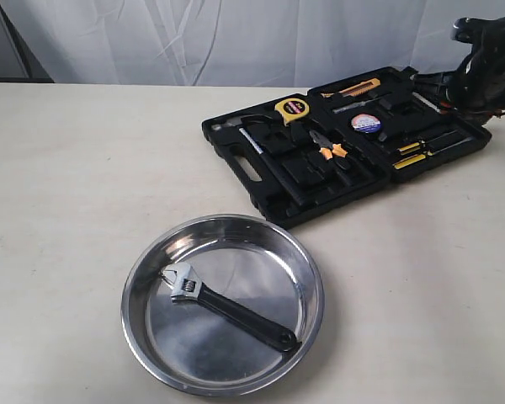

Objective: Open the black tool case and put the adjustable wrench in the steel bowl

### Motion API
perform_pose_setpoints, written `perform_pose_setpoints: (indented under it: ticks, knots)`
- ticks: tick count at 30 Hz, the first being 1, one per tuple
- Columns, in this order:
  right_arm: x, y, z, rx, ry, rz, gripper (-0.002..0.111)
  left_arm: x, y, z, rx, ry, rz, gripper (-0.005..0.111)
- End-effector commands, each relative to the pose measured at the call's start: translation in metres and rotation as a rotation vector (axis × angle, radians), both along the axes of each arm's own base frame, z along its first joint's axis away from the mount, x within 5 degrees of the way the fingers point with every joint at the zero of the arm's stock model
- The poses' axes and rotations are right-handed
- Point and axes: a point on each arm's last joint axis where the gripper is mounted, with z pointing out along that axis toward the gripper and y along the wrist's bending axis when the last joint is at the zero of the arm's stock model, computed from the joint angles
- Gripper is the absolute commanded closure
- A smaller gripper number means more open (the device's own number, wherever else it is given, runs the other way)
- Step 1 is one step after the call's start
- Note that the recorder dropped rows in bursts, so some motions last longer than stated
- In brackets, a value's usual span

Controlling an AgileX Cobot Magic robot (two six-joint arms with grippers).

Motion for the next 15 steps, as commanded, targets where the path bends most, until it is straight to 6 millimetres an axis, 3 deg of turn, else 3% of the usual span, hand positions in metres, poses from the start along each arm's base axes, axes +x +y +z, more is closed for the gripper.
perform_pose_setpoints:
  ticks: [1, 6, 11, 15]
  knots:
    - [0.007, -0.01, -0.015, 0.025, 0.012, -0.081, 0.054, 0.0, 0.0, 0.002, -0.007, -0.018, 0.001, 0.106]
    - [0.001, -0.034, -0.041, 0.114, 0.095, -0.227, 0.068, 0.0, 0.0, 0.002, -0.007, -0.018, 0.001, 0.106]
    - [-0.002, -0.049, -0.042, 0.124, 0.11, -0.269, 0.067, 0.0, 0.0, 0.002, -0.007, -0.018, 0.001, 0.106]
    - [-0.003, -0.052, -0.029, 0.127, 0.089, -0.274, 0.067, 0.0, 0.0, 0.002, -0.007, -0.018, 0.001, 0.106]
